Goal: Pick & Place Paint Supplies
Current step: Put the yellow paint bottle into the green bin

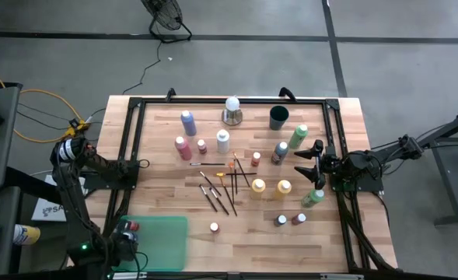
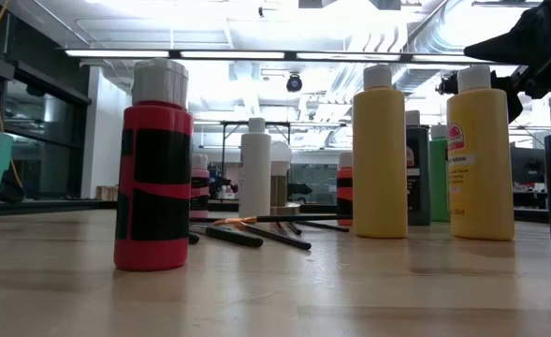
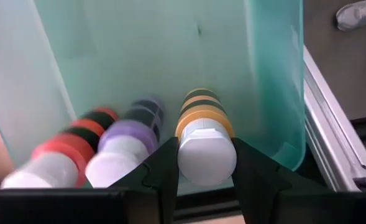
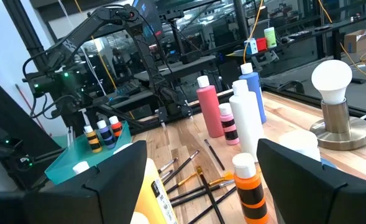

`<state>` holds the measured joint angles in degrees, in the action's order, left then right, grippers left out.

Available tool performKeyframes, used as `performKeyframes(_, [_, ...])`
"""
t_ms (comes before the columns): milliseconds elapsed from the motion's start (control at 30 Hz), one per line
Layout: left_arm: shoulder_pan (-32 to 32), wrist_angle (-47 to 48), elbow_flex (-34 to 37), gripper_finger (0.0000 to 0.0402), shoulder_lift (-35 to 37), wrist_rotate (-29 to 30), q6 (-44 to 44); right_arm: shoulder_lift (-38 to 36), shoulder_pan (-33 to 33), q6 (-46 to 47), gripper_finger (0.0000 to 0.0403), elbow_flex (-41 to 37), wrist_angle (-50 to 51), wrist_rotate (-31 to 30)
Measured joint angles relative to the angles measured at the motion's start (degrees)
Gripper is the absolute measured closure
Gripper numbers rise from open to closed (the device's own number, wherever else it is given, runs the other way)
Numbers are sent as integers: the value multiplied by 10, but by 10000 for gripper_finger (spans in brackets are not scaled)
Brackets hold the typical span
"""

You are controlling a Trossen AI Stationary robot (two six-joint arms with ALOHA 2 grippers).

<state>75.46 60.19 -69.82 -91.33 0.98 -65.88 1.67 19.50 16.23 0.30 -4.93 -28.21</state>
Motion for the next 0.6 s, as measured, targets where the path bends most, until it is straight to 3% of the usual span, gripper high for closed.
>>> performKeyframes(600, [0,-6,1,279,-6,-2,-20,0,0,0,104,0,0,0])
